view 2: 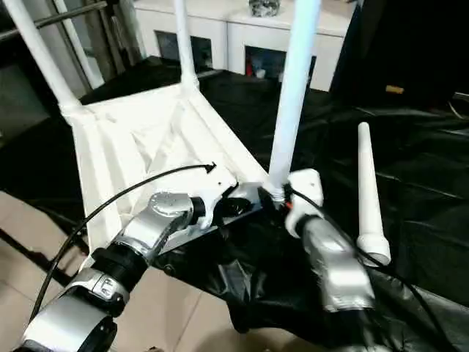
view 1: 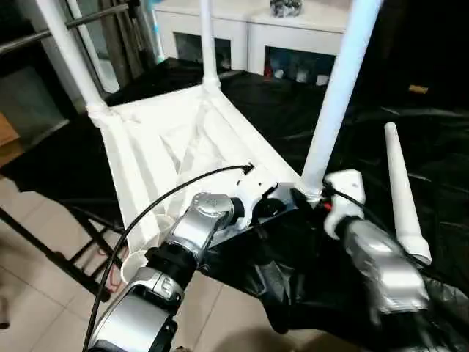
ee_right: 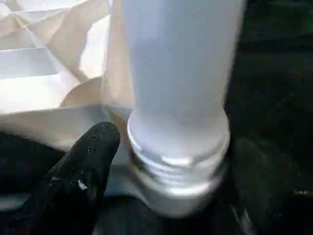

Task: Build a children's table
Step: Rotate leg to tighten, then rotate table base

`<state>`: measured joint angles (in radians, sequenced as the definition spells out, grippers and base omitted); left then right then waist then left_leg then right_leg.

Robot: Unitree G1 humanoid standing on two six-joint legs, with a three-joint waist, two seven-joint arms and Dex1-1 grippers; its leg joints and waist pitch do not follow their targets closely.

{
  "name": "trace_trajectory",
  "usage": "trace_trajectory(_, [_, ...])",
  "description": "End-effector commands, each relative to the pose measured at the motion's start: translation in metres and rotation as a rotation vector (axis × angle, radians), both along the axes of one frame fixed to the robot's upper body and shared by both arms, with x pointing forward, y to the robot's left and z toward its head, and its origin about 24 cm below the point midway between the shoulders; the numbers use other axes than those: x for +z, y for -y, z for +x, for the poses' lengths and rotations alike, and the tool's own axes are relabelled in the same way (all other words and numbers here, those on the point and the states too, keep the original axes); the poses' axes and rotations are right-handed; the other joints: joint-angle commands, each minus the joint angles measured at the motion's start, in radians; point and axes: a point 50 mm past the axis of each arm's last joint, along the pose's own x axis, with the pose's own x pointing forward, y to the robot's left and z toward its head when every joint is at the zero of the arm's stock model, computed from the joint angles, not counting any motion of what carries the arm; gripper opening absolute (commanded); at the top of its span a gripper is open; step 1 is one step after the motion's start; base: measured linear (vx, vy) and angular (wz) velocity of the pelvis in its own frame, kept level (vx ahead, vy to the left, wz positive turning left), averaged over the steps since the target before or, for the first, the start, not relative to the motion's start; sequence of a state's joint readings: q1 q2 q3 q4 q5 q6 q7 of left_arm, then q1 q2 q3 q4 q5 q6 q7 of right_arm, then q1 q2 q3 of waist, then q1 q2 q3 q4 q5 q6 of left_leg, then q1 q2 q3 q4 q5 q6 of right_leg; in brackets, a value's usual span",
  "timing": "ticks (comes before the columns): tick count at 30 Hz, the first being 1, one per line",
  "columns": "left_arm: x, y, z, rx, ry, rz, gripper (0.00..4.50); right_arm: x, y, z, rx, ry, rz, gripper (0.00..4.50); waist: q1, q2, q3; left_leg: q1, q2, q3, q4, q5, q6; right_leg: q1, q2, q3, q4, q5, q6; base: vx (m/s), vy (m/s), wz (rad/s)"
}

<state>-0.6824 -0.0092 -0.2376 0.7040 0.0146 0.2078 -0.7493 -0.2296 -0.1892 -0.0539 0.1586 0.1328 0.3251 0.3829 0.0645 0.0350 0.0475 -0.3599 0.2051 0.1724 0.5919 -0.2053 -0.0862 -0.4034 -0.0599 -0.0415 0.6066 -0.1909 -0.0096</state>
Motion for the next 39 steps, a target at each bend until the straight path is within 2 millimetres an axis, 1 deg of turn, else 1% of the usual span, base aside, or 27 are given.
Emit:
trace_trajectory(1, [0.019, 0.004, 0.005, -0.012, 0.065, -0.056, 0.76, 0.016, 0.004, -0.002, 0.026, 0.045, 0.046, 3.79, 0.005, -0.028, -0.066, -0.003, 0.018, -0.002, -0.063, -0.071, 0.087, 0.060, -0.068, 0.039, -0.071, -0.086, -0.202, 0.000, 0.000, 0.00])
trace_trajectory(2, [0.020, 0.002, 0.005, -0.011, 0.072, -0.060, 0.91, 0.019, 0.008, -0.004, 0.031, 0.055, 0.055, 3.79, 0.005, -0.026, -0.066, -0.008, 0.018, -0.005, -0.063, -0.052, 0.095, 0.065, -0.068, 0.038, -0.062, -0.043, -0.212, 0.000, 0.000, 0.00])
trace_trajectory(4, [0.023, -0.007, 0.005, 0.010, 0.111, -0.050, 1.00, 0.025, 0.012, -0.011, 0.074, 0.065, 0.061, 3.79, 0.003, -0.023, -0.066, -0.007, 0.019, -0.004, -0.059, -0.038, 0.111, 0.063, -0.068, 0.038, -0.060, 0.003, -0.224, 0.000, 0.000, 0.00])
trace_trajectory(5, [0.027, -0.019, 0.005, 0.049, 0.153, -0.045, 1.10, 0.026, 0.013, -0.020, 0.163, 0.048, 0.034, 3.79, 0.005, -0.025, -0.064, -0.011, 0.019, -0.004, -0.058, -0.030, 0.126, 0.068, -0.068, 0.038, -0.059, 0.029, -0.227, 0.000, 0.000, 0.00])
trace_trajectory(6, [0.027, -0.019, 0.005, 0.049, 0.153, -0.045, 1.10, 0.026, 0.013, -0.020, 0.163, 0.048, 0.034, 3.79, 0.005, -0.025, -0.064, -0.011, 0.019, -0.004, -0.058, -0.030, 0.126, 0.068, -0.068, 0.038, -0.059, 0.029, -0.227, 0.000, 0.000, 0.00])
trace_trajectory(7, [0.029, -0.026, 0.005, 0.080, 0.174, -0.040, 1.31, 0.025, 0.012, -0.025, 0.205, 0.030, 0.015, 3.79, 0.004, -0.023, -0.064, -0.011, 0.019, -0.003, -0.057, -0.033, 0.129, 0.067, -0.068, 0.037, -0.059, 0.028, -0.226, 0.000, 0.000, 0.00])
trace_trajectory(8, [0.030, -0.031, 0.006, 0.098, 0.181, -0.036, 1.38, 0.024, 0.012, -0.027, 0.225, 0.017, 0.002, 3.79, 0.002, -0.025, -0.063, -0.011, 0.019, -0.004, -0.057, -0.040, 0.126, 0.069, -0.066, 0.036, -0.059, 0.018, -0.227, 0.000, 0.000, 0.00])
trace_trajectory(9, [0.033, -0.043, 0.006, 0.146, 0.196, -0.009, 1.38, 0.020, 0.011, -0.029, 0.249, -0.015, -0.026, 3.79, 0.001, -0.023, -0.062, -0.008, 0.018, -0.001, -0.057, -0.053, 0.123, 0.064, -0.066, 0.036, -0.063, -0.012, -0.225, 0.000, 0.000, 0.00])
trace_trajectory(10, [0.039, -0.071, 0.006, 0.246, 0.225, 0.071, 1.38, 0.008, 0.008, -0.030, 0.254, -0.084, -0.079, 3.79, 0.003, -0.018, -0.063, -0.007, 0.021, -0.005, -0.059, -0.060, 0.111, 0.064, -0.068, 0.033, -0.060, -0.028, -0.222, 0.000, 0.000, 0.00])
trace_trajectory(11, [0.042, -0.082, 0.005, 0.283, 0.236, 0.102, 1.57, 0.004, 0.007, -0.029, 0.250, -0.109, -0.097, 3.79, -0.010, -0.022, -0.058, -0.007, 0.023, -0.005, -0.065, -0.080, 0.088, 0.061, -0.066, 0.032, -0.064, -0.095, -0.218, 0.000, 0.000, 0.00])
trace_trajectory(12, [0.045, -0.091, 0.003, 0.316, 0.247, 0.127, 1.57, 0.000, 0.006, -0.029, 0.243, -0.129, -0.109, 3.79, -0.013, -0.029, -0.056, -0.006, 0.020, -0.002, -0.063, -0.090, 0.083, 0.057, -0.064, 0.033, -0.070, -0.123, -0.213, 0.000, 0.000, 0.00])
trace_trajectory(13, [0.045, -0.091, 0.003, 0.316, 0.247, 0.127, 1.71, 0.000, 0.006, -0.029, 0.243, -0.129, -0.109, 3.79, -0.013, -0.025, -0.056, -0.003, 0.021, -0.002, -0.063, -0.101, 0.076, 0.055, -0.065, 0.033, -0.071, -0.150, -0.212, 0.000, 0.000, 0.00])
trace_trajectory(15, [0.052, -0.109, -0.002, 0.374, 0.272, 0.177, 1.90, -0.005, 0.000, -0.025, 0.231, -0.151, -0.114, 3.79, -0.010, -0.023, -0.051, 0.002, 0.021, 0.000, -0.066, -0.122, 0.057, 0.047, -0.064, 0.037, -0.080, -0.225, -0.192, 0.000, 0.000, 0.00])
trace_trajectory(16, [0.052, -0.109, -0.002, 0.374, 0.272, 0.177, 1.90, -0.005, 0.000, -0.025, 0.231, -0.151, -0.114, 3.79, -0.007, -0.038, -0.053, 0.004, 0.024, 0.000, -0.065, -0.115, 0.054, 0.048, -0.064, 0.036, -0.077, -0.216, -0.190, 0.000, 0.000, 0.00])
trace_trajectory(17, [0.055, -0.128, -0.007, 0.432, 0.293, 0.247, 2.11, -0.009, -0.006, -0.019, 0.214, -0.163, -0.120, 3.79, -0.001, -0.034, -0.054, 0.006, 0.028, -0.003, -0.068, -0.100, 0.050, 0.044, -0.068, 0.037, -0.066, -0.188, -0.199, 0.000, 0.000, 0.00])
trace_trajectory(18, [0.058, -0.146, -0.013, 0.490, 0.308, 0.315, 2.18, -0.011, -0.010, -0.013, 0.202, -0.170, -0.129, 3.79, -0.005, -0.042, -0.050, -0.002, 0.024, -0.001, -0.070, -0.093, 0.052, 0.045, -0.063, 0.037, -0.068, -0.186, -0.194, 0.000, 0.000, 0.00])
trace_trajectory(19, [0.060, -0.156, -0.017, 0.526, 0.317, 0.359, 2.18, -0.012, -0.013, -0.010, 0.196, -0.173, -0.136, 3.79, -0.007, -0.041, -0.051, -0.005, 0.025, -0.005, -0.072, -0.093, 0.042, 0.048, -0.067, 0.034, -0.061, -0.186, -0.195, 0.000, 0.000, 0.00])
trace_trajectory(20, [0.061, -0.165, -0.020, 0.560, 0.325, 0.399, 2.33, -0.013, -0.015, -0.007, 0.191, -0.176, -0.138, 3.79, -0.013, -0.039, -0.047, -0.007, 0.022, -0.005, -0.075, -0.102, 0.032, 0.047, -0.063, 0.033, -0.067, -0.208, -0.180, 0.000, 0.000, 0.00])
trace_trajectory(21, [0.062, -0.171, -0.023, 0.592, 0.319, 0.428, 2.45, -0.012, -0.017, -0.005, 0.191, -0.180, -0.138, 3.79, -0.013, -0.038, -0.049, 0.005, 0.023, -0.004, -0.071, -0.117, 0.022, 0.040, -0.062, 0.036, -0.069, -0.200, -0.181, 0.000, 0.000, 0.00])
trace_trajectory(22, [0.062, -0.177, -0.026, 0.624, 0.319, 0.472, 2.56, -0.012, -0.018, -0.003, 0.191, -0.182, -0.143, 3.79, -0.012, -0.042, -0.050, 0.005, 0.022, -0.002, -0.069, -0.099, 0.020, 0.043, -0.060, 0.038, -0.062, -0.142, -0.191, 0.000, 0.000, 0.00])
trace_trajectory(24, [0.061, -0.193, -0.031, 0.698, 0.317, 0.572, 2.63, -0.012, -0.022, 0.001, 0.199, -0.180, -0.160, 3.79, -0.011, -0.040, -0.053, 0.004, 0.021, -0.003, -0.068, -0.083, 0.020, 0.044, -0.058, 0.036, -0.052, -0.088, -0.204, 0.000, 0.000, 0.00])
trace_trajectory(30, [0.059, -0.213, -0.037, 0.783, 0.298, 0.704, 3.07, -0.012, -0.022, 0.007, 0.184, -0.183, -0.167, 3.79, -0.001, -0.039, -0.052, 0.004, 0.017, -0.002, -0.066, -0.079, 0.018, 0.047, -0.059, 0.039, -0.052, -0.067, -0.211, 0.000, 0.000, 0.00])
trace_trajectory(34, [0.050, -0.213, -0.040, 0.765, 0.247, 0.732, 3.42, -0.013, -0.023, 0.006, 0.180, -0.186, -0.167, 3.79, 0.000, -0.038, -0.054, 0.003, 0.016, -0.002, -0.065, -0.078, 0.015, 0.049, -0.059, 0.039, -0.050, -0.056, -0.215, 0.000, 0.000, 0.00])
trace_trajectory(36, [0.039, -0.205, -0.042, 0.696, 0.178, 0.699, 3.58, -0.013, -0.024, 0.006, 0.180, -0.187, -0.165, 3.79, 0.001, -0.041, -0.054, 0.002, 0.015, -0.002, -0.065, -0.073, 0.018, 0.049, -0.060, 0.039, -0.049, -0.060, -0.215, 0.000, 0.000, 0.00])
trace_trajectory(37, [0.037, -0.204, -0.043, 0.681, 0.166, 0.691, 3.58, -0.013, -0.024, 0.006, 0.180, -0.187, -0.165, 3.79, 0.001, -0.040, -0.055, 0.001, 0.015, -0.002, -0.065, -0.071, 0.019, 0.048, -0.060, 0.039, -0.049, -0.062, -0.216, 0.000, 0.000, 0.00])
trace_trajectory(38, [0.031, -0.196, -0.043, 0.620, 0.142, 0.658, 3.19, -0.013, -0.025, 0.006, 0.180, -0.188, -0.162, 3.79, 0.001, -0.043, -0.055, 0.002, 0.015, -0.001, -0.064, -0.069, 0.019, 0.048, -0.059, 0.039, -0.049, -0.059, -0.218, 0.000, 0.000, 0.00])
trace_trajectory(39, [0.028, -0.194, -0.044, 0.594, 0.121, 0.652, 3.12, -0.013, -0.026, 0.007, 0.180, -0.188, -0.160, 3.79, 0.001, -0.042, -0.055, 0.002, 0.015, -0.001, -0.065, -0.070, 0.018, 0.048, -0.059, 0.039, -0.049, -0.060, -0.218, 0.000, 0.000, 0.00])
